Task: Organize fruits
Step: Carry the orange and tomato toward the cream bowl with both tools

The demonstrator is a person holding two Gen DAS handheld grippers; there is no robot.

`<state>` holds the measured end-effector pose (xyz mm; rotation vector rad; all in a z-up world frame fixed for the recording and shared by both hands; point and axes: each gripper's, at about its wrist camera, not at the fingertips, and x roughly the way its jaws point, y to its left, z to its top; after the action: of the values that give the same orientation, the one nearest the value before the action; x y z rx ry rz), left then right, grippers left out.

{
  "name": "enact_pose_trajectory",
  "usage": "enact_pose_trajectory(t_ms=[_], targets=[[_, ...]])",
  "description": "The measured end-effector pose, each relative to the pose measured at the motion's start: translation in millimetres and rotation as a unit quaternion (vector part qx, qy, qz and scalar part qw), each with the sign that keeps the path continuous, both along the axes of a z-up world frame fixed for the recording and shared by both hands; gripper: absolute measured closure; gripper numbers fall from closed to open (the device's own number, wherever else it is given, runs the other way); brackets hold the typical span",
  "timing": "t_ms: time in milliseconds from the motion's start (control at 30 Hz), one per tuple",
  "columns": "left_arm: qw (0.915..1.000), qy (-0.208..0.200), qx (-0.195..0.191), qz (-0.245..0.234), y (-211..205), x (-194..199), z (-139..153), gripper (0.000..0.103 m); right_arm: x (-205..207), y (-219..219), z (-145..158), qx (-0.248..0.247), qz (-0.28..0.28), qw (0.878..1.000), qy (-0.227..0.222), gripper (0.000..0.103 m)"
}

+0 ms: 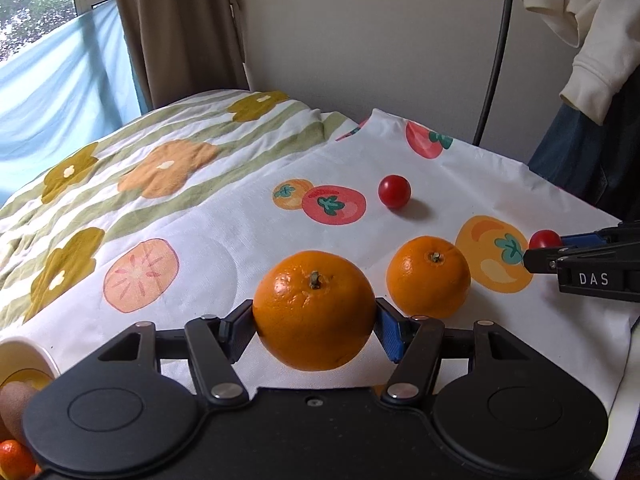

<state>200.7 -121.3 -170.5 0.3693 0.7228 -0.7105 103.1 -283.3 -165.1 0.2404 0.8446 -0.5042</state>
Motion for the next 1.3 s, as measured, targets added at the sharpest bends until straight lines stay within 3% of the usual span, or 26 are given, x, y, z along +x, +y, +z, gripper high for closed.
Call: enact_pose_trajectory(t_ms=[367, 567, 767, 967, 1300], targets=[[0.9962, -0.014, -0.026, 0.082, 17, -36, 38, 0.037, -4, 4, 34, -0.003, 0.089, 0.996, -0.023, 0.055], [0.9894, -0.022, -0.038, 0.139, 28, -56, 56, 0.037, -2, 11, 53, -0.006, 0.146, 0.989, -0.035, 0.055], [0.9777, -0.035, -0.049, 0.201, 43, -75, 72, 0.037, 5, 27, 72, 0.000, 0.217, 0.975, -0.048, 0.055], [0.9604, -0.046, -0.062, 0.268, 60, -94, 91, 0.037, 14, 51, 87, 0.016, 0.286, 0.956, -0.063, 0.055], [0.9373, -0.057, -0.049, 0.340, 106, -103, 104, 0.037, 30, 110, 94, 0.035, 0.368, 0.926, -0.070, 0.057]])
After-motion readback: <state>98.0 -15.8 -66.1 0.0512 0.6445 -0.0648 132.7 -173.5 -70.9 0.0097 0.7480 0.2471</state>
